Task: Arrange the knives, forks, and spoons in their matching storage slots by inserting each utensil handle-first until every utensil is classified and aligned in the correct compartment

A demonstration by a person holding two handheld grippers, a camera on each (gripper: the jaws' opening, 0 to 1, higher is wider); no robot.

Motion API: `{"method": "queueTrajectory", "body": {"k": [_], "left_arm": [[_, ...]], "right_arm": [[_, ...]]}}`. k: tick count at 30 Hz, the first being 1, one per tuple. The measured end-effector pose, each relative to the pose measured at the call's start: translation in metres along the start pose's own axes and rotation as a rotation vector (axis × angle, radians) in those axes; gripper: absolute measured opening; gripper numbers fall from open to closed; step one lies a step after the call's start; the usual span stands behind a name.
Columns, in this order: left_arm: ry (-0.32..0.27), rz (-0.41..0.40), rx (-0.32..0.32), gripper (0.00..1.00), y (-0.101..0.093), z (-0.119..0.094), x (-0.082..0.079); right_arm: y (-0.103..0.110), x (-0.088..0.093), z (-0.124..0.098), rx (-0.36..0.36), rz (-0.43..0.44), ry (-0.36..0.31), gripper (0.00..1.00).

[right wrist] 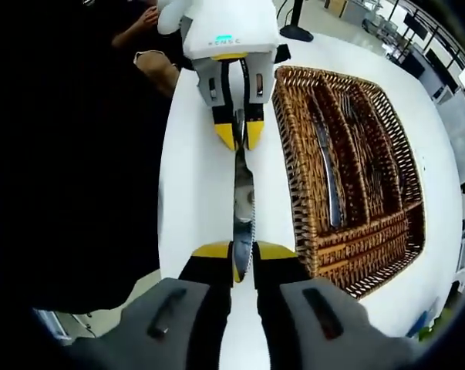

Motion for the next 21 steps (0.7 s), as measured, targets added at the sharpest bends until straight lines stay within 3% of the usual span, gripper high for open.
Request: {"method": "queueTrajectory", "body": {"k": [4, 12, 14, 17, 19, 21], "left_arm": [[0.003, 0.005, -0.004, 0.07, 0.002, -0.007, -0.003], [0.02, 0.018, 0.008, 0.07, -0.001, -0.019, -0.008], [0.027, 0.018, 0.014, 0.07, -0.002, -0.022, -0.008], [0.032, 0.012, 0.02, 0.07, -0.003, -0.026, -0.008], [0.041, 0.01, 0.02, 0.07, -0.003, -0.029, -0.008], [0.045, 0.006, 0.023, 0.07, -0.002, -0.033, -0.007]], "right_arm": [[0.0, -0.001, -0.001, 0.012, 0.019, -0.048, 0.12], [-0.002, -0.001, -0.009, 0.059, 0.046, -0.117, 0.36], [-0.006, -0.003, -0.016, 0.115, 0.053, -0.183, 0.46], [-0.005, 0.001, -0.027, 0.15, 0.159, -0.294, 0.62], [-0.007, 0.006, -0.038, 0.213, 0.198, -0.385, 0.76], [-0.008, 0.012, -0.044, 0.255, 0.22, -0.426, 0.84]]}}
Point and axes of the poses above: the point that each gripper's makers call its tool centre point, and the gripper's own axes: z roughly forward along the fingers, y roughly to its left, x roughly out of its underside, the point moved 6 cm from there along -z, roughly backward along the fingers, and after that the axes turned 6 degrees about -x, right-handed, at the moved point
